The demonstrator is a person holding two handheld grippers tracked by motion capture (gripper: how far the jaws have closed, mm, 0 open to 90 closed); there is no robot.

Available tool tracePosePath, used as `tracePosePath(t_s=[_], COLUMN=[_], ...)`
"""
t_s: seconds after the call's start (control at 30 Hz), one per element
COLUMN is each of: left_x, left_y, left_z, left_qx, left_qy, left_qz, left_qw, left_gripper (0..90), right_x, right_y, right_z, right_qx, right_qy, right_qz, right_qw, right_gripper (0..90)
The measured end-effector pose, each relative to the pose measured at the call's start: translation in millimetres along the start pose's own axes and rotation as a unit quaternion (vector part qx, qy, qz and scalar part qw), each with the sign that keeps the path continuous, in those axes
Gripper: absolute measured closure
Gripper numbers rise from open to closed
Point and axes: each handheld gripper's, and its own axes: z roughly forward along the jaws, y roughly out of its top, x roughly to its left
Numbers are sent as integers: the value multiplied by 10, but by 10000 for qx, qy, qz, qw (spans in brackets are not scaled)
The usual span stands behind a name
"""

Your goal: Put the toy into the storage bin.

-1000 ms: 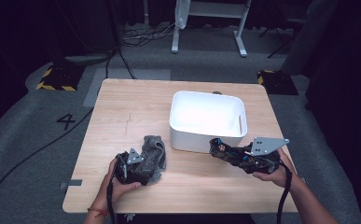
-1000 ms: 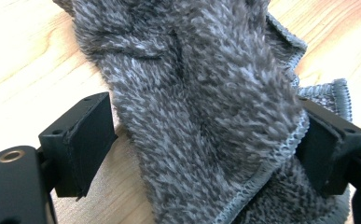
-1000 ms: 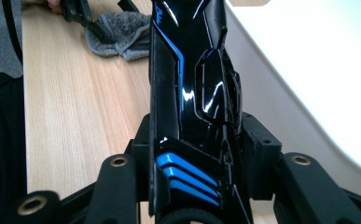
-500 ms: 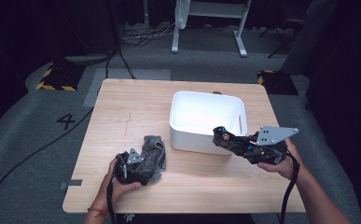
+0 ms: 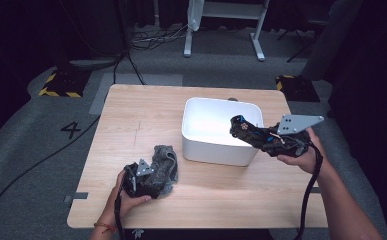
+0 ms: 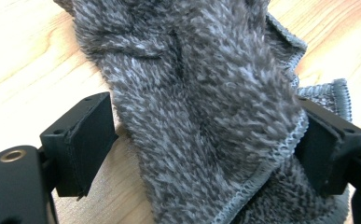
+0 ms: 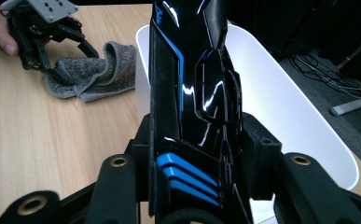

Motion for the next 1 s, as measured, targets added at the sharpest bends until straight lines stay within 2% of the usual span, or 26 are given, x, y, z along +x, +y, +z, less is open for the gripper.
tracePosePath(t_s=[0.1,0.47,0.63,0.77,1.0], left_x=[0,0,0,-1,2], left_y=[0,0,0,0,2], left_z=[0,0,0,-2,-5], left_qx=[1,-1,1,3,13], left_qy=[4,0,3,21,37], left_qz=[4,-1,3,10,37], left_qw=[10000,10000,10000,10000,10000], left_gripper=[147,146,146,147,147], right_x=[-43,-188,-228,-256,-286], right_y=[36,154,235,289,330], right_z=[64,298,406,484,635], right_qx=[117,270,373,340,477], right_qy=[-74,41,12,102,199], right_qz=[-82,-149,-287,-267,-329], right_qw=[9999,9995,9989,9990,9981], right_gripper=[577,577,578,577,577])
